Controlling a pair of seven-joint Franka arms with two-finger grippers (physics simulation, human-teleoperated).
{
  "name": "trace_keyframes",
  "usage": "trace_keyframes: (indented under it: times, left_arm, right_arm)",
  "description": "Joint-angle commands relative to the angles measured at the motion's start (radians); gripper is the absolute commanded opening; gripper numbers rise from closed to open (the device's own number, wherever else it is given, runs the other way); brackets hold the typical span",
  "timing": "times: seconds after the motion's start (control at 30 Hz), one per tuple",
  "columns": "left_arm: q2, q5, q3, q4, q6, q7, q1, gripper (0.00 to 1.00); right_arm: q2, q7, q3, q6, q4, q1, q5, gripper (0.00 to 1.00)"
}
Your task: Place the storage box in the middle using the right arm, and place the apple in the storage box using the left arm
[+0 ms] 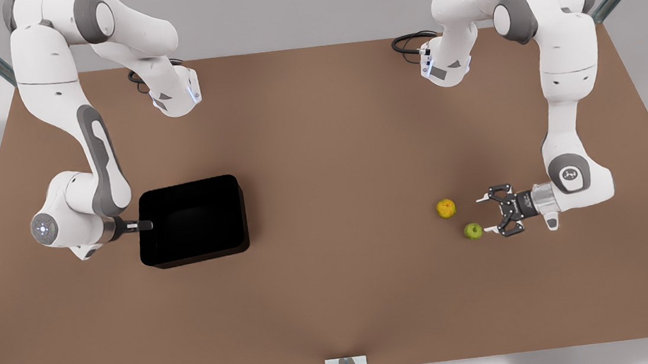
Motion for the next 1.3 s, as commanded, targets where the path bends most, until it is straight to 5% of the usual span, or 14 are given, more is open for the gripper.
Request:
trace_keyframes:
  times: [0.0,0.57,0.6,0.63,0.67,0.7,1.07,1.13,1.2,1.27]
  left_arm:
    - [0.003,-0.014,0.002,0.000,0.000,0.000,0.000,1.00]
    - [0.167,-0.241,-0.006,0.049,0.088,-0.001,0.006,1.00]
    - [0.167,-0.244,-0.009,0.049,0.088,-0.001,0.006,1.00]
    - [0.167,-0.255,-0.012,0.051,0.095,0.003,0.006,1.00]
    - [0.167,-0.266,-0.018,0.049,0.103,0.005,0.006,1.00]
    - [0.167,-0.275,-0.040,0.049,0.132,0.005,0.006,1.00]
    - [0.178,-0.324,-0.092,0.037,0.199,0.008,0.004,0.96]
    - [0.178,-0.324,-0.092,0.037,0.199,0.008,0.004,0.82]
    - [0.187,-0.324,-0.092,0.038,0.199,0.011,0.006,0.79]
    - [0.192,-0.324,-0.092,0.038,0.199,0.011,0.006,0.77]
  right_arm:
    - [0.000,-0.001,0.000,0.003,-0.003,0.001,0.001,1.00]
    - [0.098,-0.007,0.002,0.069,-0.023,0.013,0.002,0.99]
    - [0.098,-0.007,0.003,0.068,-0.021,0.013,0.002,0.81]
    - [0.096,-0.004,0.005,0.059,-0.013,0.015,0.002,0.43]
    - [0.095,-0.004,0.008,0.054,-0.012,0.015,0.002,0.26]
    - [0.096,-0.004,0.008,0.055,-0.012,0.015,0.002,0.21]
    - [0.078,-0.107,0.040,0.019,0.017,0.016,0.022,0.21]
    - [0.067,-0.140,0.135,-0.010,0.079,0.018,0.036,0.21]
    - [0.078,-0.119,0.268,-0.041,0.164,0.020,0.034,0.21]
    - [0.182,0.067,0.290,-0.041,0.339,0.139,0.036,0.21]
